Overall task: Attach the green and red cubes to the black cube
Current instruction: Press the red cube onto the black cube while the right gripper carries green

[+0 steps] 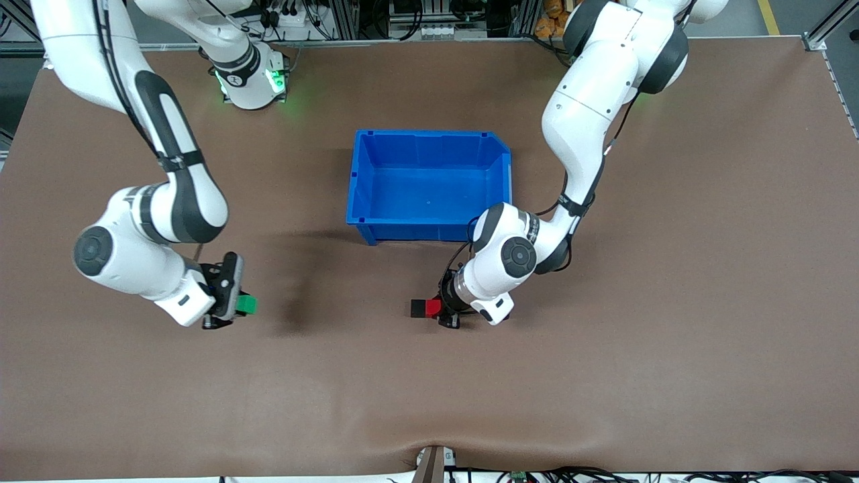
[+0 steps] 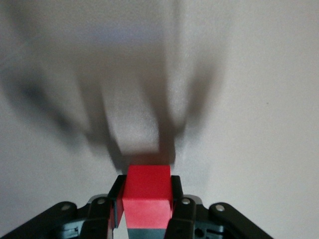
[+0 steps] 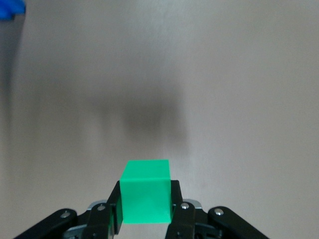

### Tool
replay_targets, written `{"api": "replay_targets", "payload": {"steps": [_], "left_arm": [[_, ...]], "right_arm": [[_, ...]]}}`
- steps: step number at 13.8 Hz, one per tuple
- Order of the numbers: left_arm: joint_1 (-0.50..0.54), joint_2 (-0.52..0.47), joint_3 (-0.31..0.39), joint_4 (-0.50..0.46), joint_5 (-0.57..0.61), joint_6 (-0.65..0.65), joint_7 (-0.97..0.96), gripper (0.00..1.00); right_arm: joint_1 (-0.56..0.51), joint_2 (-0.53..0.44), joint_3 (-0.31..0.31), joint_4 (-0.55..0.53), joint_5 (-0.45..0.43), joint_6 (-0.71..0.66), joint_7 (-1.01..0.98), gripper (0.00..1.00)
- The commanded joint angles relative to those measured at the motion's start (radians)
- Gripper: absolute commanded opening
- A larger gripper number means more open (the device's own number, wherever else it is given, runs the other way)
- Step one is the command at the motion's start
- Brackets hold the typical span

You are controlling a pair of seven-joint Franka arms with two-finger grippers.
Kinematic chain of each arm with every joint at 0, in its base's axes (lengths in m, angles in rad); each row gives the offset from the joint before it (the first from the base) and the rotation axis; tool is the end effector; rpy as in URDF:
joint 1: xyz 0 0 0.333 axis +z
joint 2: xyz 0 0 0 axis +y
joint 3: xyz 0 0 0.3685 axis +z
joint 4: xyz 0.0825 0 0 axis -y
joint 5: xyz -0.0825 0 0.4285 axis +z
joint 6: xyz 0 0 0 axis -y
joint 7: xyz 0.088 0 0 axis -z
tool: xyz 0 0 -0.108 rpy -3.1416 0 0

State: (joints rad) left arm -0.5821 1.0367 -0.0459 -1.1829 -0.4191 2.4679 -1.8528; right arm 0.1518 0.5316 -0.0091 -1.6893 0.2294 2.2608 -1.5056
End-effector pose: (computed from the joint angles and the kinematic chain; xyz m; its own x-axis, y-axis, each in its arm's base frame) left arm 0.7058 -0.4955 0.1737 0.0339 0.9177 -0.3959 0.9974 -0.0057 0.0723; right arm 0.7331 0.1124 0.3113 0.0615 0.9821 0.1779 0.9977 -0.0654 0.0157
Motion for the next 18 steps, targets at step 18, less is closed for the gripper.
{"api": "replay_targets", "payload": {"steps": [18], "left_arm": [[0.247, -0.263, 0.018, 0.011, 0.075, -0.464, 0.488, 1.0]], "right_arm": [[0.357, 0.332, -0.015, 0.43, -0.258, -0.017, 0.683, 0.0]]}}
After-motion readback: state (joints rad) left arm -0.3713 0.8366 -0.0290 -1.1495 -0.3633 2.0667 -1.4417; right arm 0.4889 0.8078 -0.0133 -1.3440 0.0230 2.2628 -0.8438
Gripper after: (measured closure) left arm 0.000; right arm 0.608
